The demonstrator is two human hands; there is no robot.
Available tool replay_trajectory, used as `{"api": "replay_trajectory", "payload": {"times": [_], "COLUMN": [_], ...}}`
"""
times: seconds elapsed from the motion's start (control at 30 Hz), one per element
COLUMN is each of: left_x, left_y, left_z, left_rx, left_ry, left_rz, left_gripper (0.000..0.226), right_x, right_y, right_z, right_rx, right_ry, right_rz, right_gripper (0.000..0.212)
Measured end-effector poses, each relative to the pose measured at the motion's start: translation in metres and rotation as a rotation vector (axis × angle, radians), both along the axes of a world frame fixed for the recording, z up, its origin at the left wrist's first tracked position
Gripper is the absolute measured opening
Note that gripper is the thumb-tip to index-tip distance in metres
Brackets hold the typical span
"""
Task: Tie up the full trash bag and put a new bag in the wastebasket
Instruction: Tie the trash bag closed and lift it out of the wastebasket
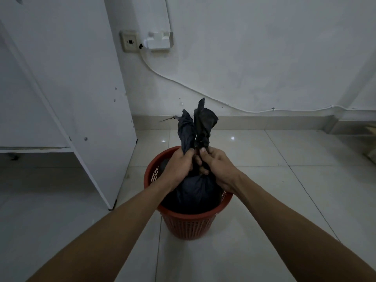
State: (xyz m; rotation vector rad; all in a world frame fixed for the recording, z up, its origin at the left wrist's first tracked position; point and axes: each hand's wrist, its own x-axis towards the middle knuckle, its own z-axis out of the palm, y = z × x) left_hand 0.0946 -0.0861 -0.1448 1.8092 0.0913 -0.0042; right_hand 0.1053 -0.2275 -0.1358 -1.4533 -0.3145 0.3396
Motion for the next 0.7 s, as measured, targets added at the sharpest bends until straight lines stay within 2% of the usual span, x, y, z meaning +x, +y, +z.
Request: {"api": "replay_trajectory", "payload": {"times": [0.07, 0.13, 0.2, 0.27, 0.3, 0.37, 0.4, 0.47, 0.53, 0.6, 0.7], "left_x": [0.001, 0.003, 0.007, 0.01, 0.01, 0.009, 0.008, 0.004, -0.001, -0.005, -0.009], "left_y": [-0.001, -0.001, 0.0, -0.002, -0.004, -0.007, -0.007, -0.006, -0.004, -0.002, 0.001], "left_z": [0.005, 0.009, 0.011, 0.013, 0.013, 0.014, 0.015, 0.014, 0.014, 0.013, 0.011], "left_rx": [-0.032, 0.024, 0.262, 0.517, 0.609, 0.732, 0.748, 0.706, 0.618, 0.512, 0.292], "left_ry": [0.052, 0.075, 0.029, -0.023, -0.039, -0.06, -0.075, -0.12, -0.166, -0.167, -0.123], "left_rz": [-0.007, -0.013, -0.07, -0.213, -0.286, -0.367, -0.374, -0.357, -0.333, -0.289, -0.229], "left_gripper": [0.033, 0.032, 0.03, 0.022, 0.015, 0.005, 0.005, 0.014, 0.019, 0.018, 0.023], "right_x": [-0.001, 0.001, 0.003, 0.005, 0.007, 0.012, 0.013, 0.014, 0.015, 0.017, 0.02], "right_y": [-0.003, -0.003, -0.003, -0.003, -0.005, -0.007, -0.008, -0.009, -0.008, -0.009, -0.009], "right_z": [0.006, 0.012, 0.011, 0.01, 0.011, 0.012, 0.014, 0.018, 0.018, 0.017, 0.014], "right_rx": [-0.013, -0.139, -0.397, -0.689, -0.772, -0.845, -0.837, -0.702, -0.577, -0.446, -0.175], "right_ry": [-0.073, -0.208, -0.434, -0.741, -0.858, -0.924, -0.873, -0.653, -0.479, -0.355, -0.102], "right_rz": [-0.051, -0.12, -0.226, -0.334, -0.325, -0.221, -0.169, -0.12, -0.156, -0.216, -0.314], "right_gripper": [0.024, 0.018, 0.014, 0.016, 0.02, 0.023, 0.023, 0.025, 0.024, 0.015, 0.029]}}
